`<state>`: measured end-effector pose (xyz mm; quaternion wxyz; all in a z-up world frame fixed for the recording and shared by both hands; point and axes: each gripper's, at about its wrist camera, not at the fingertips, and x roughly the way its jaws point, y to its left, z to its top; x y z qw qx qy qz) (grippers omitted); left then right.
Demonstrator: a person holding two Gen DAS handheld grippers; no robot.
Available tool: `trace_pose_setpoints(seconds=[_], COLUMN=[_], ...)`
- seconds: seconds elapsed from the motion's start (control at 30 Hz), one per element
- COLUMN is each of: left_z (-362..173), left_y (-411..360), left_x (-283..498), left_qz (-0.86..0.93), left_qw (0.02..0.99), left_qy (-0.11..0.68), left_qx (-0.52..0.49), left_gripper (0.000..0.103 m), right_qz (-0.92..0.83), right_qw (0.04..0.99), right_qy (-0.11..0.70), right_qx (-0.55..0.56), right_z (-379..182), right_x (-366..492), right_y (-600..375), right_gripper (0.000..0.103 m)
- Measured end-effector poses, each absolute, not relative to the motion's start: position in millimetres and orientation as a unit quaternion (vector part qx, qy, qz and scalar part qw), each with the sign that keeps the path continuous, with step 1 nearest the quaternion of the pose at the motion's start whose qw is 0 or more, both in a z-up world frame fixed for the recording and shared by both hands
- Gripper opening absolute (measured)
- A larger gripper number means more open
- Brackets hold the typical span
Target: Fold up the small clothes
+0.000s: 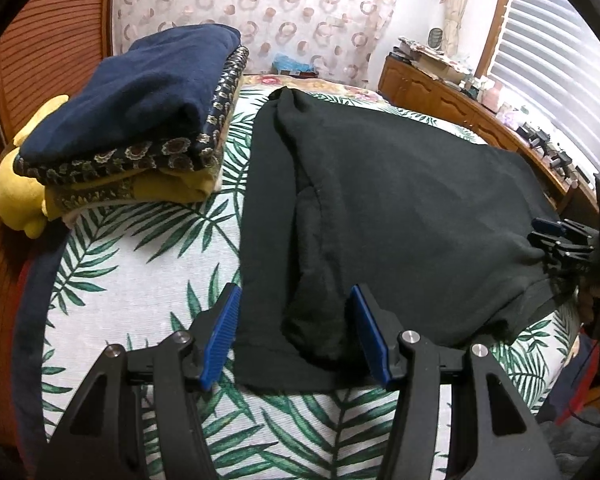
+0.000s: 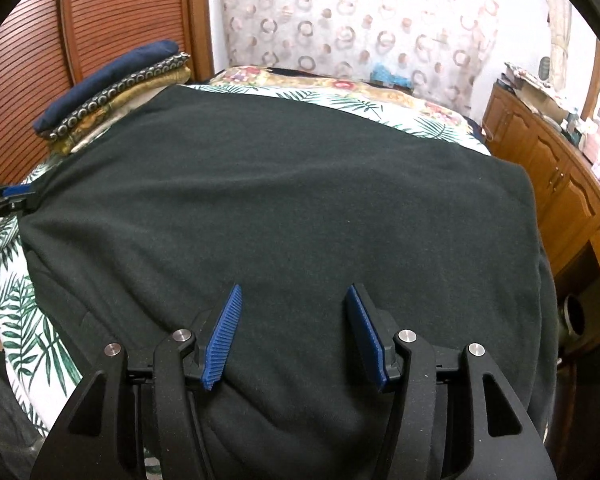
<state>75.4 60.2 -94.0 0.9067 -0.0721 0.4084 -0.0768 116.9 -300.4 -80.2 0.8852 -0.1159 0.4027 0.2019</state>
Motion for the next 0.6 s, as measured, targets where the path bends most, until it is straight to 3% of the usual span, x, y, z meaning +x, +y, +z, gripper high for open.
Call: trace_pose_setpoints(seconds=[0.33, 0.6], left_z=[-94.1, -93.8], left_y=[56.7, 55.4], left_x=[79.9, 78.0], left_qz=[-0.072, -0.091], left_qw=[0.909, 0.911], left_qy=[0.405, 0.396], left_qx=[-0.068, -0.063], left_gripper=[0.055, 0.025], right_qz=[0.202, 0.202], right_qw=[0.886, 0.886], right_qy=[0.403, 0.403], right_qx=[-0.112, -0.112], right_z=[-79.4, -79.6], right_x=[118.7, 118.6], right_y=[-302.5, -302.8], right_gripper=[0.056, 0.056])
